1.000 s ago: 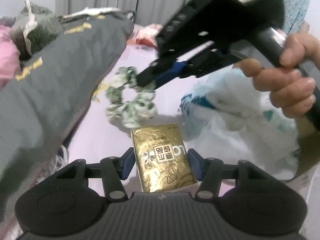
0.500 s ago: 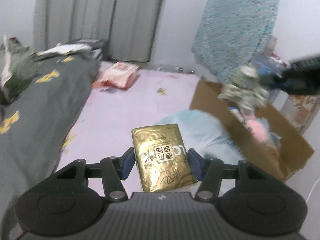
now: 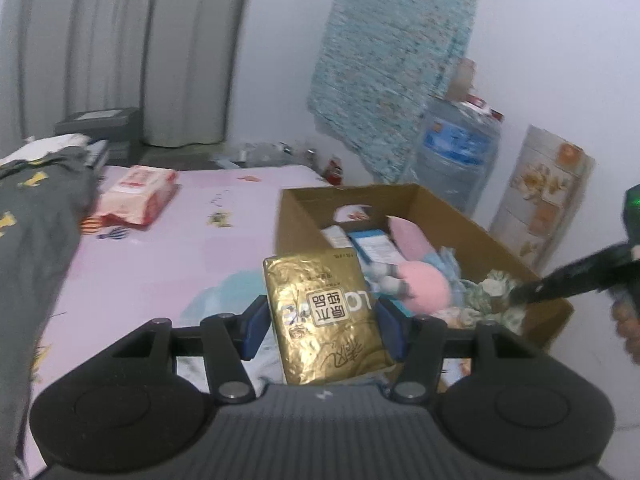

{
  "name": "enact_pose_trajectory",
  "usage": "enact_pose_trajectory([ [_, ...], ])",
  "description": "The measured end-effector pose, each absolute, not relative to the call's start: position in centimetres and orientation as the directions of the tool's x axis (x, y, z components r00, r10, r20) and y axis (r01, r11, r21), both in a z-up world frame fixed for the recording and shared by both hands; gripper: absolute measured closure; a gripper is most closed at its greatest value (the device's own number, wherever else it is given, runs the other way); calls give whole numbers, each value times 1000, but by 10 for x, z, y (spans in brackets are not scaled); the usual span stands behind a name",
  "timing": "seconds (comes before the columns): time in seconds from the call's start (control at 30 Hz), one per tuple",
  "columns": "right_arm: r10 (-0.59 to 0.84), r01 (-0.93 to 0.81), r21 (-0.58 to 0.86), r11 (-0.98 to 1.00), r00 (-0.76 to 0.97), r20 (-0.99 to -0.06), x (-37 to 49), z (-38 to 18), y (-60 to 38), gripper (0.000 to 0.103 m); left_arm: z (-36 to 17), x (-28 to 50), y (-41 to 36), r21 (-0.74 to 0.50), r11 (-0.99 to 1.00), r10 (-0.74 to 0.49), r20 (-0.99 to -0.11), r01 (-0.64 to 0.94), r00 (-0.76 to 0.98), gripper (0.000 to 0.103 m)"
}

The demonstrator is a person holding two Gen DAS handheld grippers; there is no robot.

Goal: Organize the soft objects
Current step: 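Drop the scrunchie into the box with the right gripper while the left gripper places the gold packet there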

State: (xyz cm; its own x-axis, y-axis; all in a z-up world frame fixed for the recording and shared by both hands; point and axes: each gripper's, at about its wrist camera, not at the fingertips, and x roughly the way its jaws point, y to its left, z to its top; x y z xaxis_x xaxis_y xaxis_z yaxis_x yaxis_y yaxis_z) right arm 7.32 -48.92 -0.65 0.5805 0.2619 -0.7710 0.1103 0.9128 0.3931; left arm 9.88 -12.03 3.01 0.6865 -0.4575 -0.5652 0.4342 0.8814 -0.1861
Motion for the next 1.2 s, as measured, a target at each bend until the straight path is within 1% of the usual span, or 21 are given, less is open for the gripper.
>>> enact_pose_trajectory([
  [0.1,208,98,304,947,534,-820,77,-24,-482,84,32,105,-143,-183,862,-481,-590,472,649,45],
  [0.2,220,81,297,951,493,-841,78,-36,-482,83,34,108,-169,-137,847,-482,-606,513,633,45],
  [0.27,213,71,277,958,465,-859,77,-41,-481,80,35,110,-183,-125,833,-491,-617,539,615,45],
  [0.33,191,65,247,967,458,-868,77,-41,-481,72,36,115,-197,-126,815,-506,-628,565,591,45],
  [0.37,180,63,236,970,467,-866,74,-37,-482,70,35,117,-204,-126,806,-514,-632,578,580,45],
  [0.43,176,66,239,969,494,-851,67,-30,-486,61,36,121,-218,-119,788,-527,-638,604,562,45],
  [0.6,198,99,312,945,587,-785,39,-7,-507,59,35,128,-255,-118,730,-559,-670,673,488,45],
  [0.73,204,138,396,908,680,-705,3,5,-525,58,32,129,-286,-126,672,-581,-701,729,414,45],
  [0.87,144,209,468,858,777,-612,-44,12,-541,55,20,136,-325,-171,625,-577,-758,761,304,45],
  [0.97,95,267,520,811,817,-568,-75,8,-550,53,11,140,-356,-194,598,-574,-781,778,246,45],
  [1.07,51,326,553,767,828,-559,-100,-2,-556,53,0,143,-380,-187,594,-556,-798,783,231,44],
  [1.2,14,388,580,716,823,-568,-121,-16,-563,52,-21,147,-398,-108,634,-488,-824,766,287,43],
])
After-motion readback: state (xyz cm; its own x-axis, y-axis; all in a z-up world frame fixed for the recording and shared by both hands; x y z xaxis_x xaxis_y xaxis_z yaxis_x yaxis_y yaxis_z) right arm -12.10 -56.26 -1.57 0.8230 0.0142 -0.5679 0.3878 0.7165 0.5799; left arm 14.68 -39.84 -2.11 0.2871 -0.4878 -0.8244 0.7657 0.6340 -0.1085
